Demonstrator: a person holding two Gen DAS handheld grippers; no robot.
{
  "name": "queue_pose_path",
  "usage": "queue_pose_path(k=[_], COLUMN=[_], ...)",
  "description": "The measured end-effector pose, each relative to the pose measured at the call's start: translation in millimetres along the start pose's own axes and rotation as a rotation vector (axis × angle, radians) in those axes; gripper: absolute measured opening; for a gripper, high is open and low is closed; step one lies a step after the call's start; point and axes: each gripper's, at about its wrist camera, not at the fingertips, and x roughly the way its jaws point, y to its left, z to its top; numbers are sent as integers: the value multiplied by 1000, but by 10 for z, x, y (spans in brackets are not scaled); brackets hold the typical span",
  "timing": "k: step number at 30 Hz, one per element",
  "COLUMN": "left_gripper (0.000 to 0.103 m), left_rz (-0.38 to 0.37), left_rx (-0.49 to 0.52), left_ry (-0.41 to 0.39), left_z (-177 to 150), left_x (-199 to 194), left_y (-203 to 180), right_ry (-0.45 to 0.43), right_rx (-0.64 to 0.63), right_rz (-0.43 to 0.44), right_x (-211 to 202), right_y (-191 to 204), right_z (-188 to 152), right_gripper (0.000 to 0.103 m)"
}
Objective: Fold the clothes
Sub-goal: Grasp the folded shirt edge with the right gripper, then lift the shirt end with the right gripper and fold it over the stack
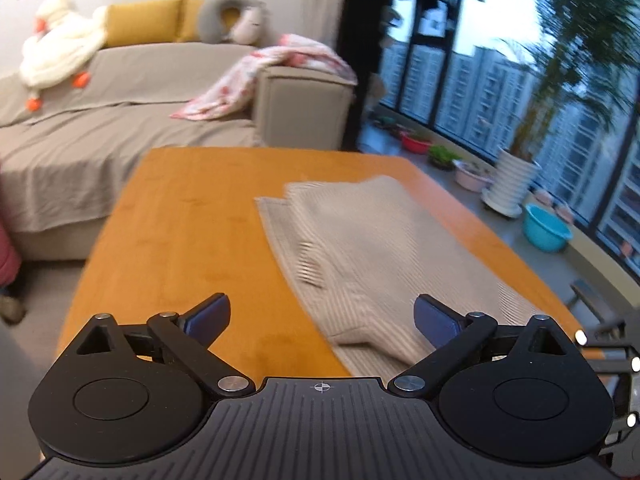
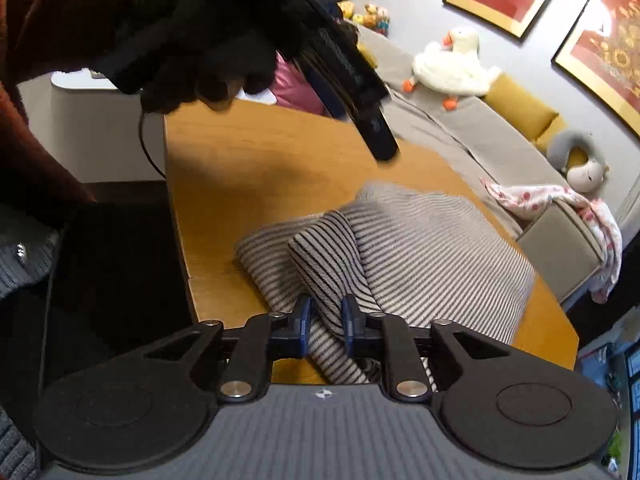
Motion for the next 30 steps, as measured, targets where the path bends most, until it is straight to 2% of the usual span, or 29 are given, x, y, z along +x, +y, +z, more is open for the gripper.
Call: queue_pose_path(k=[3, 5, 9, 11, 15, 16, 18, 19, 20, 21, 23, 25, 28, 30], left_gripper=[102, 102, 102, 102, 102, 102, 102, 102, 102, 102, 103, 103, 103, 103], left_rz=[-23, -24, -9, -6, 28, 36, 44, 46, 47, 48, 53, 58, 61, 60], left_rx=[66, 115, 116, 98, 76, 70, 58, 56, 55, 57, 56, 40, 6, -6], left_ry=[38, 71, 96, 75, 46, 42, 37, 36, 35, 34, 30, 26, 23, 23], left_z=[-53, -119, -210, -201, -185, -183, -170, -146, -143, -129, -121, -109, -94, -90], left_x=[120, 217, 249, 152, -5, -33, -60, -72, -90, -99, -124, -130, -115, -114], left_y=[-188, -304, -283, -225, -132, -114, -83, -84, -76, -65, -37, 9, 83, 108], right_ry=[-30, -38, -35, -36, -40, -43, -58, -67, -78, -89, -111, -135, -155, -124], right_rx=[25, -6, -36, -20, -32, -53, -101, -89, -38, 13, 114, 215, 293, 262], right_rz=[-1, -33, -102, -124, -113, -119, -158, -170, -175, -180, -189, -188, -96, 10], right_x=[-104, -170, -211, -164, 89, 172, 290, 300, 258, 216, 132, 30, -155, -185], right_y=[-128, -138, -109, -110, -54, -23, 61, 22, -102, -226, -474, -718, -884, -816], right_z=[67, 64, -20, -21, 13, 13, -4, 13, 59, 104, 195, 276, 251, 166], right_gripper=[25, 50, 53, 53, 57, 62, 62, 54, 28, 22, 16, 16, 16, 16])
